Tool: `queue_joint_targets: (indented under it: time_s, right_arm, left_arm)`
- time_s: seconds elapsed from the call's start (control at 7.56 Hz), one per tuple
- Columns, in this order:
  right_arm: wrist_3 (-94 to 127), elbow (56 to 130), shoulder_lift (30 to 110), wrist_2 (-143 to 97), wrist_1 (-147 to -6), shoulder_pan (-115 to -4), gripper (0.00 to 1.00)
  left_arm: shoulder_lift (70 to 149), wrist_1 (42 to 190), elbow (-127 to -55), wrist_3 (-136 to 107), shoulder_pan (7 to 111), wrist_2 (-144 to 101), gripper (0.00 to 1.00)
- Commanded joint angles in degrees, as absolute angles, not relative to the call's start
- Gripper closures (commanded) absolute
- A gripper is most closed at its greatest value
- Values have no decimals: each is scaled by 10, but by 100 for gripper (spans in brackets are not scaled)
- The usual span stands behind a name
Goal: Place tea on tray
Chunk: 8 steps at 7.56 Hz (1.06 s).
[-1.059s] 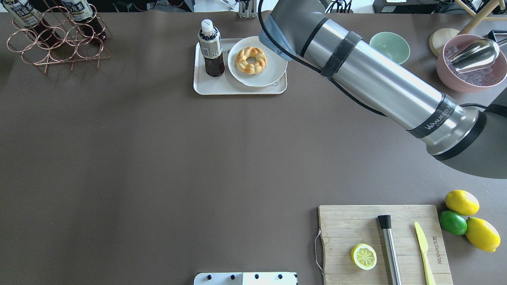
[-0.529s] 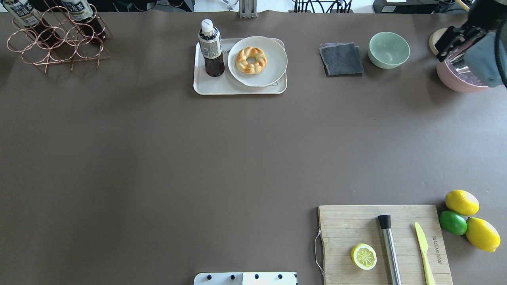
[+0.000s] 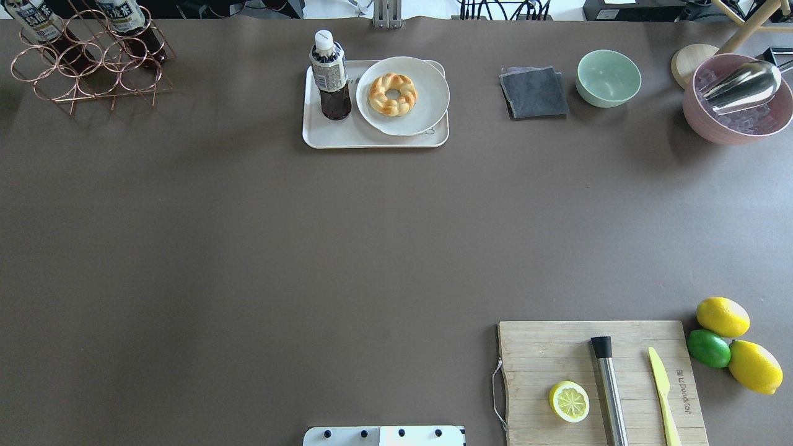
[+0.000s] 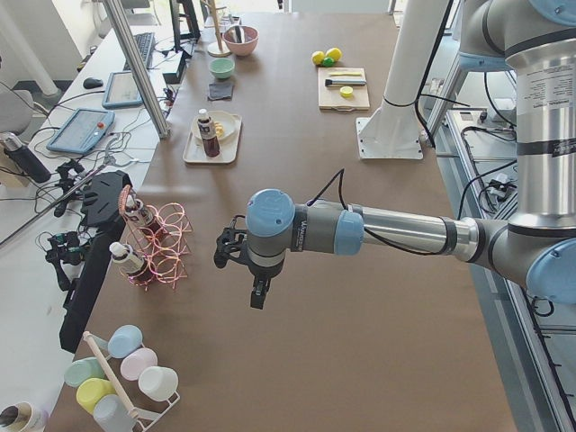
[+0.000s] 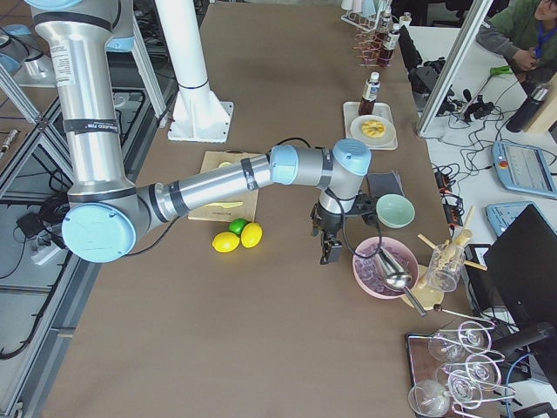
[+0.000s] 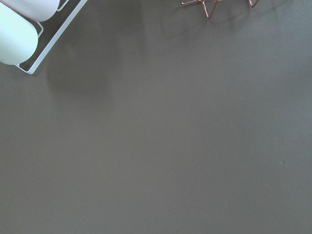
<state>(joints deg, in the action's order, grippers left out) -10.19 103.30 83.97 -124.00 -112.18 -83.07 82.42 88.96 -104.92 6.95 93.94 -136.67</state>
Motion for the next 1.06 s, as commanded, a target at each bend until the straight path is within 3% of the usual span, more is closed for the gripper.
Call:
queue_joint_targets:
  time_s: [0.0, 0.93]
  right_arm:
    - [-109, 1028, 888, -1232, -1121, -862, 0]
    - [-104, 1017, 894, -1230, -1116, -888, 0]
  left_arm:
    - [824, 890, -1053, 69, 940, -1368, 0]
    - [820, 895, -1052, 75, 940, -1372, 0]
